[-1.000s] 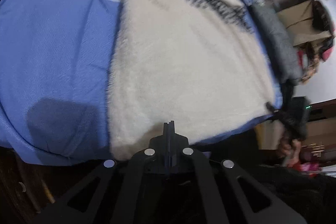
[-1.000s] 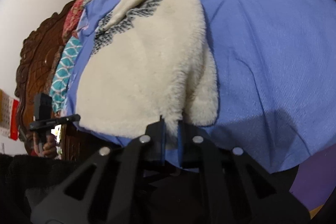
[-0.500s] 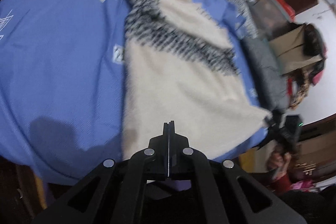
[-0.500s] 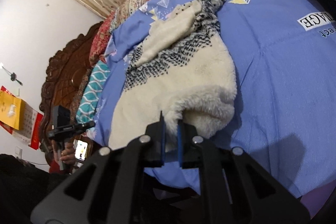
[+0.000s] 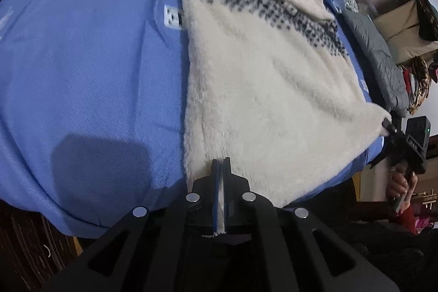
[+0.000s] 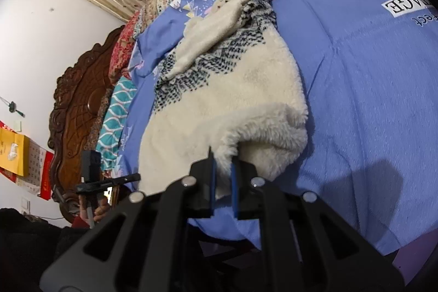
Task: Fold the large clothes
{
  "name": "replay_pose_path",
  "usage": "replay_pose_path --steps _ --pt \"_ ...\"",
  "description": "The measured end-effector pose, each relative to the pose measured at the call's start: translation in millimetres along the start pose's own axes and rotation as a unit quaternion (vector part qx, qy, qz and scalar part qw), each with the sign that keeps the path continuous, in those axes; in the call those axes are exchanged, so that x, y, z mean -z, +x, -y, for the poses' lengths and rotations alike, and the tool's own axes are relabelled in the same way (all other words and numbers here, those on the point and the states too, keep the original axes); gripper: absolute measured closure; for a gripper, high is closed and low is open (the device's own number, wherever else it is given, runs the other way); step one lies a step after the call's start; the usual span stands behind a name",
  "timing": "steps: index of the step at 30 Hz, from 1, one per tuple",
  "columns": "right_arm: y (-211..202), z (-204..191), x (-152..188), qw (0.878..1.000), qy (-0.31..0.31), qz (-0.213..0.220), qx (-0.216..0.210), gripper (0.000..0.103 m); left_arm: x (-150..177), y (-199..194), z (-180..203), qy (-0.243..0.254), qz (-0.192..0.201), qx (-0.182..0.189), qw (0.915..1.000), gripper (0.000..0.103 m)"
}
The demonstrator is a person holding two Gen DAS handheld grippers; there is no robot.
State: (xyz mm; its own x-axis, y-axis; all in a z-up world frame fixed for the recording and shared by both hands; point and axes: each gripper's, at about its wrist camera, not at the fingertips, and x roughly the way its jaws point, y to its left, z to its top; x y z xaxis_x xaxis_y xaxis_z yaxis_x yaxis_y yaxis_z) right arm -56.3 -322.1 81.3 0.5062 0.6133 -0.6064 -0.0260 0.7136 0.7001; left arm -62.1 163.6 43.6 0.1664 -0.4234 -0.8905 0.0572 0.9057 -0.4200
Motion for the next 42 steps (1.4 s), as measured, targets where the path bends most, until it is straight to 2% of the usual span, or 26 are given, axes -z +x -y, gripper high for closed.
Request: replay_pose_path --steps 4,11,15,18,19,21,23,28,33,35,36,37,38,40,42 --pt "2 0 3 1.0 0.003 -0.001 0.003 0.094 5 13 -4 -0.004 -0.001 0.02 0.9998 0.071" --pt "3 1 4 1.0 0.007 -0.003 0.01 0.094 15 16 -28 -0.072 0.028 0.1 0.992 0.064" --pt "5 2 4 1.0 0.008 -0.005 0.014 0.094 23 9 -25 -0.065 0.054 0.117 0.9895 0.049" --pt "6 2 5 1.0 0.008 -0.005 0.016 0.094 29 -3 -16 -0.035 0.084 0.095 0.9913 0.033" --pt "6 2 5 1.0 0.008 -0.005 0.017 0.094 32 -8 -7 -0.01 0.099 0.069 0.9926 0.025" --pt "6 2 6 1.0 0.01 -0.004 0.019 0.094 36 -13 1 0.014 0.109 0.034 0.9933 0.021" --pt "6 3 7 1.0 0.011 -0.004 0.019 0.094 38 -16 1 0.017 0.099 0.024 0.9946 0.019" --pt "8 6 9 1.0 0.012 -0.007 0.022 0.094 36 -15 -19 -0.025 0.076 0.045 0.9958 0.019" --pt "11 -1 13 1.0 0.002 -0.014 0.018 0.094 32 0 -7 -0.002 0.019 0.021 0.9996 0.019" --pt "11 -3 14 1.0 -0.004 -0.02 0.016 0.094 32 3 -4 0.004 0.003 0.034 0.9994 0.028" --pt "12 -3 15 1.0 -0.008 -0.025 0.016 0.094 32 6 -3 0.005 -0.013 0.036 0.9992 0.049" --pt "13 -5 16 0.999 -0.015 -0.029 0.017 0.094 31 8 -3 0.002 -0.022 0.037 0.9991 0.065" --pt "13 -9 16 0.999 -0.024 -0.03 0.018 0.094 30 8 -3 -0.004 -0.026 0.044 0.9987 0.068" --pt "7 -17 10 0.999 -0.037 -0.023 0.008 0.094 22 -1 -5 -0.026 -0.017 0.087 0.9957 0.071" --pt "-2 -26 -1 0.999 -0.046 -0.003 -0.003 0.094 8 -22 -8 -0.049 0.009 0.133 0.9899 0.071"
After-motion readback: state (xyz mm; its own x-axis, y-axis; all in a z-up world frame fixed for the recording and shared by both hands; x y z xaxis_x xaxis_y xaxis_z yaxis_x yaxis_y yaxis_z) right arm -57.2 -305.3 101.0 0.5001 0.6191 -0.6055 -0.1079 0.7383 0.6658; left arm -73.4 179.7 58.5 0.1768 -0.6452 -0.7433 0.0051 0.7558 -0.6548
